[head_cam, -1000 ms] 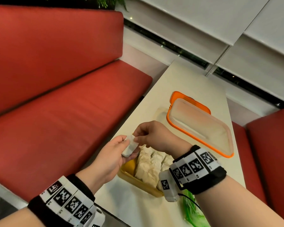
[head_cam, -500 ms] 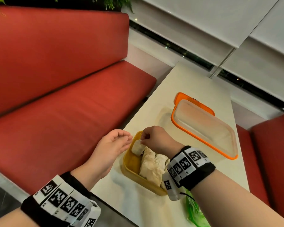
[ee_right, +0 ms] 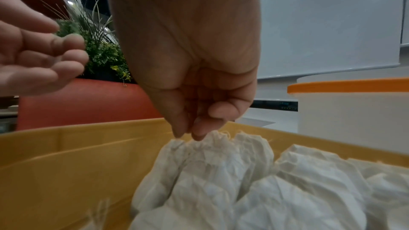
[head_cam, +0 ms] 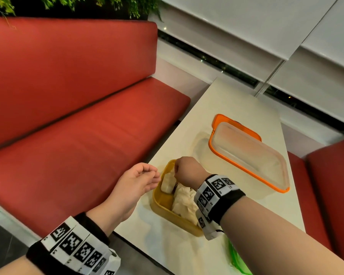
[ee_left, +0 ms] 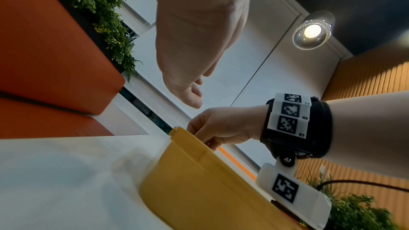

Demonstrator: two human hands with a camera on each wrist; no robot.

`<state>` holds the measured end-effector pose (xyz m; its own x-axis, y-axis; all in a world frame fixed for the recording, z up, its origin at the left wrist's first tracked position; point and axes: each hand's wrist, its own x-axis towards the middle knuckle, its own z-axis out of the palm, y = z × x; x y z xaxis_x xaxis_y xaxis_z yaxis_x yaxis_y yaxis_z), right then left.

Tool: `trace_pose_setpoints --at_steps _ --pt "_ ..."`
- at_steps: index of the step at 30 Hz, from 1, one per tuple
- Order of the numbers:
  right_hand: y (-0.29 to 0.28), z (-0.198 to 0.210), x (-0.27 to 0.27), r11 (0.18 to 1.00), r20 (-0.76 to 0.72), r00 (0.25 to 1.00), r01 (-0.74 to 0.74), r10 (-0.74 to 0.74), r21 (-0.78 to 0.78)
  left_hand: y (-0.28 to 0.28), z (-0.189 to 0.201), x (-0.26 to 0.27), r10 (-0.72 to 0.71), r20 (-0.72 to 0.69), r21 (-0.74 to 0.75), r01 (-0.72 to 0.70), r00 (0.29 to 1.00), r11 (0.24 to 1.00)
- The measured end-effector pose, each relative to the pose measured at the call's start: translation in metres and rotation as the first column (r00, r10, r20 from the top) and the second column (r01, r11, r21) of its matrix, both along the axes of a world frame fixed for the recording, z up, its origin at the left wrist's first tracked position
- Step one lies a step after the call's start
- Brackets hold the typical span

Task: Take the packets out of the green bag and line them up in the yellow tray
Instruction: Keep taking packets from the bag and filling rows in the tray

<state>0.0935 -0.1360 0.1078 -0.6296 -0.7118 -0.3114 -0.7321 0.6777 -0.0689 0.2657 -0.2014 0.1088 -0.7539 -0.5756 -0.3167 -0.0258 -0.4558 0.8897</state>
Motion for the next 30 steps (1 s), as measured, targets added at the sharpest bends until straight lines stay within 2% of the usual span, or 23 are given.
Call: trace_pose_setpoints --at_steps 5,10,16,20,24,27,30 --pt "0.012 0.014 0.001 0.995 0.043 0.999 0.013 -0.009 -0.096 0.005 0.004 -0.005 0.002 0.012 -0.028 -0.001 1.000 1.000" --pt "0.043 0.046 0.012 0.965 0.111 0.994 0.052 -0.025 -0.257 0.018 0.007 -0.014 -0.012 0.006 -0.041 0.012 1.000 0.999" --pt "0.121 0.071 0.024 0.880 0.166 0.983 0.150 -0.082 -0.450 0.046 0.013 -0.037 -0.094 -0.024 -0.041 0.093 0.995 0.995" --pt "0.193 0.059 0.021 0.821 0.214 0.949 0.307 -0.230 -0.481 0.079 0.018 -0.056 -0.211 -0.011 -0.080 0.209 0.977 0.975" --pt "0.266 0.036 0.017 0.744 0.261 0.870 0.493 -0.418 -0.451 0.118 0.018 -0.072 -0.343 0.022 -0.175 0.342 0.939 0.923" --pt "0.306 0.018 0.015 0.720 0.213 0.830 0.555 -0.516 -0.416 0.145 0.013 -0.081 -0.425 0.076 -0.229 0.430 0.902 0.873" --pt "0.326 -0.001 0.018 0.709 0.205 0.809 0.583 -0.550 -0.396 0.170 0.004 -0.086 -0.520 0.165 -0.267 0.546 0.838 0.795"
